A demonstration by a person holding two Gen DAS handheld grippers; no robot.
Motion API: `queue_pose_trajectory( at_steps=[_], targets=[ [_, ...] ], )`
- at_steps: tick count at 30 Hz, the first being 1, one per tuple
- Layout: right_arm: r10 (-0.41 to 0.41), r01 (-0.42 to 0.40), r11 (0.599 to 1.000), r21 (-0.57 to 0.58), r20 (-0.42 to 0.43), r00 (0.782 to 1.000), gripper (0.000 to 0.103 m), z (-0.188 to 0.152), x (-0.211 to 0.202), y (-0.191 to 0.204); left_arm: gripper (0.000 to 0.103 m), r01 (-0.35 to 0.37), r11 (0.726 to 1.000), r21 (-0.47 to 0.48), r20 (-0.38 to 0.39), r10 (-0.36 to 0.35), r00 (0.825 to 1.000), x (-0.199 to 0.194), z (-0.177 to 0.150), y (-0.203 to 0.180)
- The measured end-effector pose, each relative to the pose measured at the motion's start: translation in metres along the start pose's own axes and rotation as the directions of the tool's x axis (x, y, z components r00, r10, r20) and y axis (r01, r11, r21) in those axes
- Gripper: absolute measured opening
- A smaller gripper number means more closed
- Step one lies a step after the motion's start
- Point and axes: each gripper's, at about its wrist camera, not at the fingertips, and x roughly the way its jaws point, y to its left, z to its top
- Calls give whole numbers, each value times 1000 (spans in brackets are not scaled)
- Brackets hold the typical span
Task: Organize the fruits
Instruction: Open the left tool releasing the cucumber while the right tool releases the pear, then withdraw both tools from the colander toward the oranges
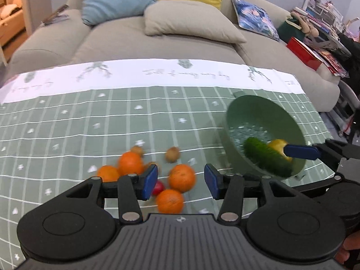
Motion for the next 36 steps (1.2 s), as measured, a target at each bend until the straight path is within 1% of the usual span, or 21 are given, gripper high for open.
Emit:
queue_pose_trajectory(
  at_steps=[3, 8, 12, 14, 16, 17, 19, 25, 27, 32, 36],
  targets=[
    [0, 0, 999, 45, 10, 1000, 86, -10, 1, 13, 56, -12, 1000, -19, 15, 12, 1000, -6, -13, 13],
    [3, -6, 995, 95, 27, 1000, 86, -23, -2, 24, 56, -13, 998, -59, 11, 14, 1000, -9, -32, 30],
    [4, -7, 998, 67, 45, 999, 85, -33, -2, 35, 56, -11, 998, -67, 4, 12, 1000, -10, -47, 37],
    [11, -14, 999, 53, 48, 999, 78, -37, -2, 39, 56, -8, 997, -75, -8, 8, 1000, -7, -53, 40],
    [27, -29, 999, 43, 37, 999, 77, -39, 2, 44, 56, -14, 997, -82, -16, 13, 1000, -4, -56, 42],
    [34, -35, 999, 35, 28, 999, 76, -40, 4, 46, 56, -22, 996, -84, -19, 20, 1000, -2, -57, 44],
    [38, -38, 999, 20, 14, 999, 69, -41, 9, 49, 56, -31, 996, -86, -21, 29, 999, -1, -58, 45],
    [53, -52, 999, 3, -6, 999, 63, -31, 27, 53, 56, -64, 994, -91, -15, 63, 998, 6, -51, 57],
    [60, -60, 998, 9, -12, 998, 59, -25, 34, 51, 55, -72, 993, -97, -13, 71, 997, 10, -47, 62],
    [67, -66, 997, 30, -33, 997, 57, -13, 55, 50, 53, -106, 991, -79, -39, 103, 994, 29, -40, 75],
    [75, -72, 996, 57, -66, 995, 53, -6, 75, 48, 53, -119, 989, -82, -72, 113, 991, 47, -38, 84]
  ],
)
